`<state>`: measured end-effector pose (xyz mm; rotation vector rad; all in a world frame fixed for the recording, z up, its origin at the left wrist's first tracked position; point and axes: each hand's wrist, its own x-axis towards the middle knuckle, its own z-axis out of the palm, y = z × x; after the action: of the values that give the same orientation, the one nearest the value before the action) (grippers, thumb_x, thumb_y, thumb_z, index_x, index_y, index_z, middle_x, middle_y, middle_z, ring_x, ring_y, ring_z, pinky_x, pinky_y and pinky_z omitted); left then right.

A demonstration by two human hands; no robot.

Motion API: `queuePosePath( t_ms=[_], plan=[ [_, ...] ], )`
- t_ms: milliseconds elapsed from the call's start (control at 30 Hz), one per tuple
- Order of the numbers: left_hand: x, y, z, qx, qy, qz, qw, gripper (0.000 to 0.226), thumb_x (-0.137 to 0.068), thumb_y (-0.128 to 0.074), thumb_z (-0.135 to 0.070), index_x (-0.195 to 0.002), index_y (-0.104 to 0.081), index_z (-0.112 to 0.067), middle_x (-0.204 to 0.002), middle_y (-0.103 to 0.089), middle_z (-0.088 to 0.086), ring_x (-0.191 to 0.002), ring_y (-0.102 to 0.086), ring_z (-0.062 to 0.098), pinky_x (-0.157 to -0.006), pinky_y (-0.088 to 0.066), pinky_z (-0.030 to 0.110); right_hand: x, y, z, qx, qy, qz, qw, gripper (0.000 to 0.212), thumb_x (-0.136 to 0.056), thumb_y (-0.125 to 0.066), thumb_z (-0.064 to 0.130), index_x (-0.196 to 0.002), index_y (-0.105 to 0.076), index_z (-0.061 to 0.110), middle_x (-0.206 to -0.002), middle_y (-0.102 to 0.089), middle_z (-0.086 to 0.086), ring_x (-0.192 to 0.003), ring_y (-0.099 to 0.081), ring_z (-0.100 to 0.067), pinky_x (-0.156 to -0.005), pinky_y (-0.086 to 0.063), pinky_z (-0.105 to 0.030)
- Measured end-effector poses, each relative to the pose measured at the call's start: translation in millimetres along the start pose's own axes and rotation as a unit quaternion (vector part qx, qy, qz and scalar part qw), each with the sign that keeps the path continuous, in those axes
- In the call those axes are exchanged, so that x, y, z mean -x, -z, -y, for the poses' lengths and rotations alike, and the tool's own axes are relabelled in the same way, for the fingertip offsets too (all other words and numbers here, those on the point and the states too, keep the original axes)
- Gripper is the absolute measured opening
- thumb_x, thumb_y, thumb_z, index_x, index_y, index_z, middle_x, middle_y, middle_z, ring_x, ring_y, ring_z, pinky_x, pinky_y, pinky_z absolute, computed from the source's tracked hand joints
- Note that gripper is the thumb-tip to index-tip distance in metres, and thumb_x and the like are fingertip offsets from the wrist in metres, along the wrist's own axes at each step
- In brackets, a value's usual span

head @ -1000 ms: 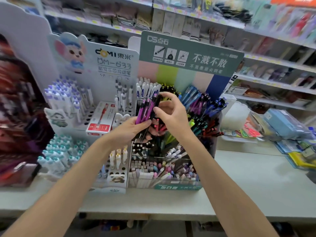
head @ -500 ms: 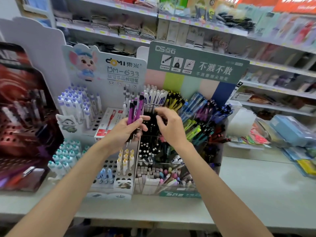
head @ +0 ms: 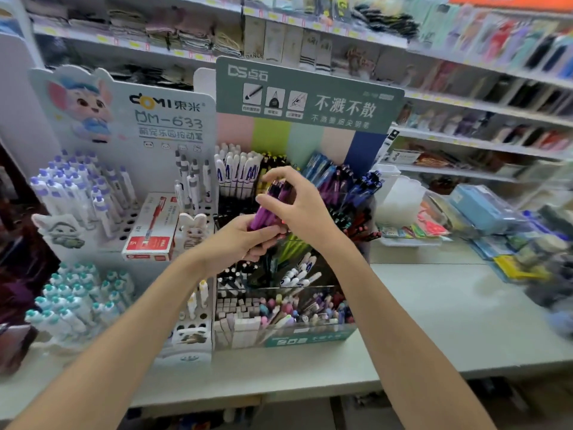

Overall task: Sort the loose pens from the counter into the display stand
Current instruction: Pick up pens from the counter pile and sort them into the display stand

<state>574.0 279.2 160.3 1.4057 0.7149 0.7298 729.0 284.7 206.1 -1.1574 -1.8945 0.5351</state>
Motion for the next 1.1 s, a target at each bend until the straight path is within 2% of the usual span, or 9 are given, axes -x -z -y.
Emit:
queuePosePath(
  t_ms=[100, 300, 433, 600, 700, 800, 867, 1000, 1100],
  plan=[
    [-11, -6, 1, 0.013, 0.0, -0.01, 1.0, 0.03, -0.098, -0.047, -0.035, -0.109, -0.06, -0.011, -0.071, -0.044, -0.001, -0.054, -0.03, 0.007, -0.049, -0.023, 0.017, 4, 26, -19, -0.037, -0.02, -0.105, 0.994, 0.016, -0.088, -0.071, 0.018, -0.101, -0.061, 0.016, -0.09, -0.061, 0.012, -0.074, -0.056, -0.008, -0.077, -0.045, -0.025],
    [-38, -33, -5, -0.026, -0.008, 0.02, 0.999, 0.038, -0.102, -0.039, -0.037, -0.119, -0.056, -0.008, -0.071, -0.037, -0.004, -0.053, -0.026, 0.008, -0.048, -0.024, 0.017, 10, 44, -35, -0.077, -0.04, -0.077, 0.993, 0.032, -0.09, -0.069, 0.017, -0.111, -0.045, 0.02, -0.087, -0.059, -0.016, -0.067, -0.064, -0.033, -0.061, -0.054, -0.038],
    [-62, -33, -11, -0.12, -0.02, -0.12, 0.985, 0.027, -0.105, -0.041, -0.03, -0.118, -0.059, -0.013, -0.082, -0.058, -0.002, -0.056, -0.048, 0.005, -0.05, -0.038, 0.016, -8, 85, -48, -0.068, -0.035, -0.164, 0.984, 0.028, -0.093, -0.065, 0.011, -0.108, -0.042, 0.016, -0.08, -0.057, -0.007, -0.064, -0.066, -0.025, -0.06, -0.054, -0.035],
    [-75, -19, -18, -0.27, -0.131, -0.318, 0.899, 0.013, -0.1, -0.054, -0.023, -0.102, -0.066, -0.019, -0.085, -0.066, -0.003, -0.071, -0.057, 0.007, -0.064, -0.043, 0.017, -43, 134, -75, -0.017, -0.01, -0.21, 0.978, 0.027, -0.096, -0.059, 0.007, -0.113, -0.039, 0.009, -0.077, -0.057, -0.013, -0.065, -0.069, -0.025, -0.065, -0.053, -0.031],
    [-77, -18, -20, -0.336, -0.174, -0.413, 0.829, 0.007, -0.094, -0.064, -0.02, -0.099, -0.066, -0.017, -0.09, -0.064, -0.003, -0.083, -0.058, 0.016, -0.077, -0.047, 0.027, -59, 142, -90, 0.058, -0.011, -0.196, 0.979, 0.029, -0.094, -0.061, 0.009, -0.115, -0.041, 0.007, -0.071, -0.054, 0.0, -0.062, -0.06, -0.016, -0.067, -0.048, -0.029],
    [-84, -9, -14, -0.475, -0.188, -0.472, 0.719, 0.038, -0.083, -0.074, -0.033, -0.114, -0.064, -0.014, -0.113, -0.059, 0.008, -0.109, -0.05, 0.028, -0.095, -0.036, 0.037, -65, 130, -102, 0.106, -0.019, -0.106, 0.988, 0.037, -0.093, -0.065, 0.016, -0.121, -0.042, 0.008, -0.074, -0.048, 0.005, -0.063, -0.047, -0.014, -0.066, -0.043, -0.037],
    [-88, -1, -9, -0.552, -0.174, -0.459, 0.674, 0.06, -0.079, -0.073, -0.05, -0.125, -0.06, -0.015, -0.132, -0.051, 0.015, -0.127, -0.041, 0.034, -0.107, -0.025, 0.044, -65, 116, -106, 0.131, -0.014, -0.035, 0.991, 0.042, -0.093, -0.066, 0.02, -0.126, -0.043, 0.009, -0.074, -0.049, 0.008, -0.063, -0.046, -0.014, -0.062, -0.039, -0.033],
    [-89, 11, 1, -0.613, -0.125, -0.406, 0.666, 0.082, -0.081, -0.042, -0.076, -0.138, -0.051, -0.018, -0.149, -0.037, 0.019, -0.145, -0.022, 0.033, -0.12, -0.002, 0.049, -65, 106, -111, 0.154, 0.003, -0.026, 0.988, 0.047, -0.093, -0.066, 0.024, -0.133, -0.047, 0.007, -0.114, -0.06, -0.009, -0.099, -0.054, -0.023, -0.079, -0.035, -0.027],
    [-88, 15, 5, -0.634, -0.112, -0.395, 0.655, 0.087, -0.084, -0.028, -0.081, -0.14, -0.051, -0.019, -0.15, -0.037, 0.019, -0.146, -0.022, 0.034, -0.121, -0.002, 0.052, -62, 108, -114, 0.189, 0.014, -0.024, 0.982, 0.034, -0.097, -0.059, 0.022, -0.125, -0.056, 0.003, -0.122, -0.054, -0.015, -0.11, -0.054, -0.032, -0.091, -0.038, -0.03]
  ],
)
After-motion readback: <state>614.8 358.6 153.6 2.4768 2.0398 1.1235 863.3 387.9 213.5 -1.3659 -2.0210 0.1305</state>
